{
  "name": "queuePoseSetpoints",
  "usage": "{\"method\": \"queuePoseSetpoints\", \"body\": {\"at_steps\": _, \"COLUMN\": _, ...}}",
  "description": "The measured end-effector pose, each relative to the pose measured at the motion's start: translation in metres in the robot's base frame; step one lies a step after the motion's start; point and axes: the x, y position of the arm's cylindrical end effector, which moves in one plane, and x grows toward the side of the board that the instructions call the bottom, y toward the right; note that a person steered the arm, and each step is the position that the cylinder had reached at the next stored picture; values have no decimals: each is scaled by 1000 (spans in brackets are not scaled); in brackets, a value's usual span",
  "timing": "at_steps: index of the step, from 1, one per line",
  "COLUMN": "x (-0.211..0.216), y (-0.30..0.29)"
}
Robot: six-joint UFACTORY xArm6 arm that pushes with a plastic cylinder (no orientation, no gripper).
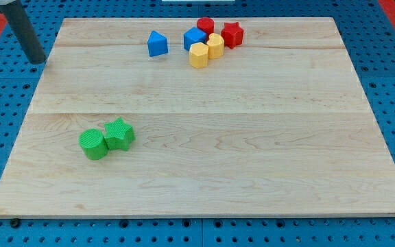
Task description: Push the blue triangle towards left of yellow hexagon
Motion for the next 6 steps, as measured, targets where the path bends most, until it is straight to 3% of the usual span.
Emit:
{"method": "queuePoseSetpoints", "body": {"at_steps": 1, "x": -36, "y": 22}}
{"method": "queuePoseSetpoints", "body": {"at_steps": 2, "x": -87, "y": 109}}
{"method": "queuePoseSetpoints", "body": {"at_steps": 3, "x": -90, "y": 170}}
{"method": "queuePoseSetpoints", "body": {"at_steps": 6, "x": -31, "y": 208}}
